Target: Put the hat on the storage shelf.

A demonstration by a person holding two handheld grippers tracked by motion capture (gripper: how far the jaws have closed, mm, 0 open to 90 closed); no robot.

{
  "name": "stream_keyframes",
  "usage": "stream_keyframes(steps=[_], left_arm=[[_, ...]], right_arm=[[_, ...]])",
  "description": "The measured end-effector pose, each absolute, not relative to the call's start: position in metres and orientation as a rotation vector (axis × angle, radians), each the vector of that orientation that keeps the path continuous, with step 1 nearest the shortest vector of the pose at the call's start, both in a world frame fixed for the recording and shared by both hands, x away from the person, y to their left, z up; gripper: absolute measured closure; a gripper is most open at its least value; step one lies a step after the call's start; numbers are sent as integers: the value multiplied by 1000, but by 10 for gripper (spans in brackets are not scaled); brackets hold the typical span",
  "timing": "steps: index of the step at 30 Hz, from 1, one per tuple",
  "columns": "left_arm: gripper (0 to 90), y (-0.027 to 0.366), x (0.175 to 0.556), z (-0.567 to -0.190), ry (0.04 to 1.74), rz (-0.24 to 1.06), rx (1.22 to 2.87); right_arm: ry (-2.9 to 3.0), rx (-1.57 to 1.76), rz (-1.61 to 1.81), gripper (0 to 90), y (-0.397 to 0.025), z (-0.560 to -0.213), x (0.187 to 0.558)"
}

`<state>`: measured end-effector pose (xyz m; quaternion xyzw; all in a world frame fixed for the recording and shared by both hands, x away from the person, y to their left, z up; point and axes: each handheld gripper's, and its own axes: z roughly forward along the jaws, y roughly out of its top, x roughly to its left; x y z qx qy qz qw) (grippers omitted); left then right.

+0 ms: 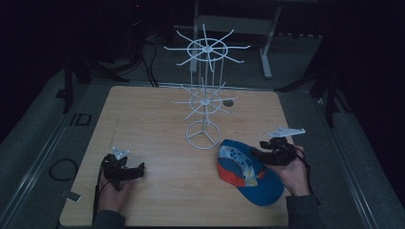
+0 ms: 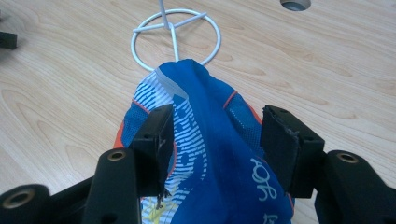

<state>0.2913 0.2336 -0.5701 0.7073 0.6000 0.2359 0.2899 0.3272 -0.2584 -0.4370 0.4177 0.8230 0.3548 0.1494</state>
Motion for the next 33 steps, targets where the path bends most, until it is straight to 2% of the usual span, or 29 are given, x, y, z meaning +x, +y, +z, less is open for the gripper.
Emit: stream_keyframes(steps=[33], left_arm=[[39, 234, 291, -570, 1600, 630, 1888]], right_arm=[[2528, 1145, 893, 355, -232, -454, 369]])
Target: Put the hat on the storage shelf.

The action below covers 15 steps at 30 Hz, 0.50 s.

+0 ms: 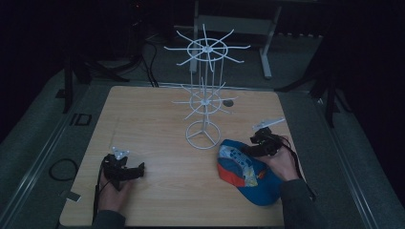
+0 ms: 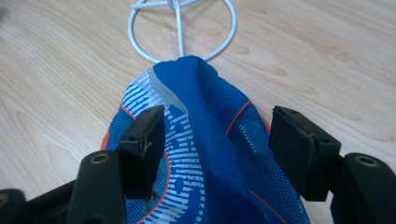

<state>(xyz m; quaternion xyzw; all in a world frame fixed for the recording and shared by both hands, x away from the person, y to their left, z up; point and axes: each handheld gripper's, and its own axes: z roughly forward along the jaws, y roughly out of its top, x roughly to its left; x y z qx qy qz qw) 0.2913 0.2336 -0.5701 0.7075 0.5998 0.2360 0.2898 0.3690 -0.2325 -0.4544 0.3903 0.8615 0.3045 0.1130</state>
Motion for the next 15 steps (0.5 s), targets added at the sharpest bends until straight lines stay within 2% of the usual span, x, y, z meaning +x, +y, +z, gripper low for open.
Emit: stream_keyframes(steps=[15], left_arm=[[39, 234, 291, -570, 1600, 630, 1887]], right_arm=[[2595, 1128, 824, 317, -220, -467, 379]])
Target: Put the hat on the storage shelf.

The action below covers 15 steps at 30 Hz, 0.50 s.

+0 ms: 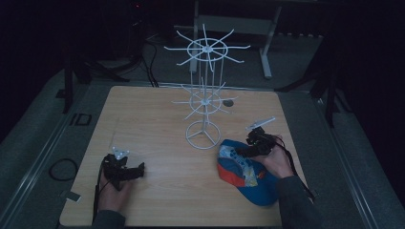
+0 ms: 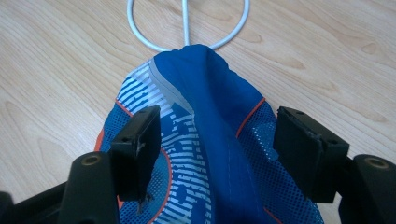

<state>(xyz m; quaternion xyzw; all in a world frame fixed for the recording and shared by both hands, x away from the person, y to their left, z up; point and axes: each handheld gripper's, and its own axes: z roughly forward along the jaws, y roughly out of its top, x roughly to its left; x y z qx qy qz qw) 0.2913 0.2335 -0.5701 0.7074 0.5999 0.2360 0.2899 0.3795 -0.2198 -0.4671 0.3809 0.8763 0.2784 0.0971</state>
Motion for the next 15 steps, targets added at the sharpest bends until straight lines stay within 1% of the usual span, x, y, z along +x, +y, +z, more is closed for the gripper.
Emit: stream_keyframes(steps=[15], left_arm=[[39, 234, 291, -570, 1600, 630, 1888]], right_arm=[[2651, 1129, 740, 306, -214, -479, 387]])
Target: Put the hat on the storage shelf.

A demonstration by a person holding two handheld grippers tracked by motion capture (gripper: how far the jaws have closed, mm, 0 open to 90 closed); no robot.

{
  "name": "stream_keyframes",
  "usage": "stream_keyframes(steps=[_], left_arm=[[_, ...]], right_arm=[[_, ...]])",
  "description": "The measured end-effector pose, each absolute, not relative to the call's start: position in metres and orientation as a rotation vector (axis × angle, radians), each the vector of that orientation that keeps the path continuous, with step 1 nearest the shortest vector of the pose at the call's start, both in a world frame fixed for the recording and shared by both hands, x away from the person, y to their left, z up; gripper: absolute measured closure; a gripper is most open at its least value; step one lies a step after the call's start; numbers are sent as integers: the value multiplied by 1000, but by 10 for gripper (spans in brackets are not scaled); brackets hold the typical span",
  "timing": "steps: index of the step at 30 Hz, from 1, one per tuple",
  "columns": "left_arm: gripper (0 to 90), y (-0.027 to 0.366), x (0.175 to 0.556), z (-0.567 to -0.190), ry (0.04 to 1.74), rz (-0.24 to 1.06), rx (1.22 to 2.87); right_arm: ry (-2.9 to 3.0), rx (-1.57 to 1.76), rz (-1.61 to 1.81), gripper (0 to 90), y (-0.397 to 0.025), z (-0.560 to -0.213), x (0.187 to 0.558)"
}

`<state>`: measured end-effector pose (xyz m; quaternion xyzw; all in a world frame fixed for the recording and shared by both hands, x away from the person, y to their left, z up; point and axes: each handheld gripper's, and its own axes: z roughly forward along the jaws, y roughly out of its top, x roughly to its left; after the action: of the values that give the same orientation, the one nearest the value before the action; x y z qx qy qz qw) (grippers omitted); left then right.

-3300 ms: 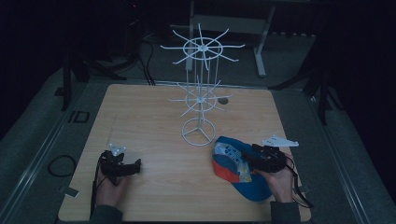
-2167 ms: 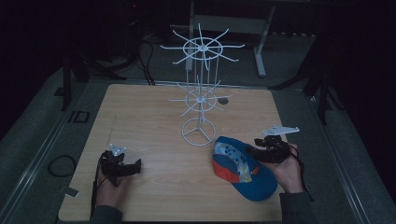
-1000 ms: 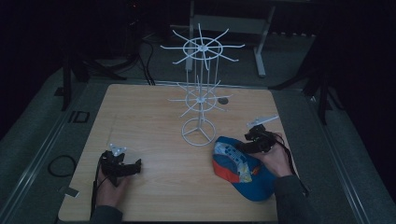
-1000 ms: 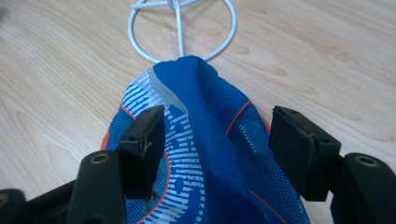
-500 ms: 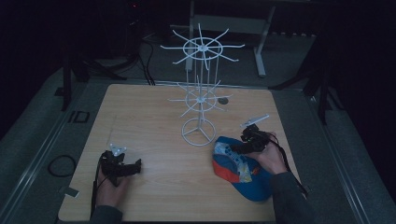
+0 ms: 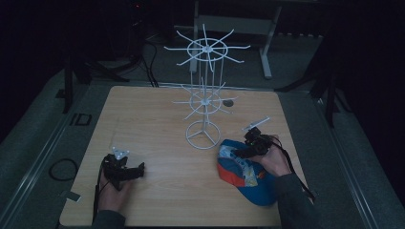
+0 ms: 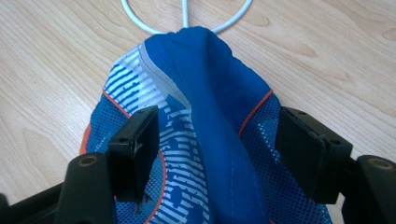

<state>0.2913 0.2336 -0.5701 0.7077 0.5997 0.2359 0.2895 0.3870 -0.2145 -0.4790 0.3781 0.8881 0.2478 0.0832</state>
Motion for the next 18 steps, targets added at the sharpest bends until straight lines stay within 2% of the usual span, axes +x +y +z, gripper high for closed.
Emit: stream_keyframes(steps=[13, 18], left_arm=[[39, 234, 291, -570, 1600, 629, 1889], [39, 234, 291, -570, 1600, 629, 1889]], right_arm=[[2678, 1132, 660, 317, -212, -486, 390], [2689, 1137, 600, 385, -211, -491, 391]])
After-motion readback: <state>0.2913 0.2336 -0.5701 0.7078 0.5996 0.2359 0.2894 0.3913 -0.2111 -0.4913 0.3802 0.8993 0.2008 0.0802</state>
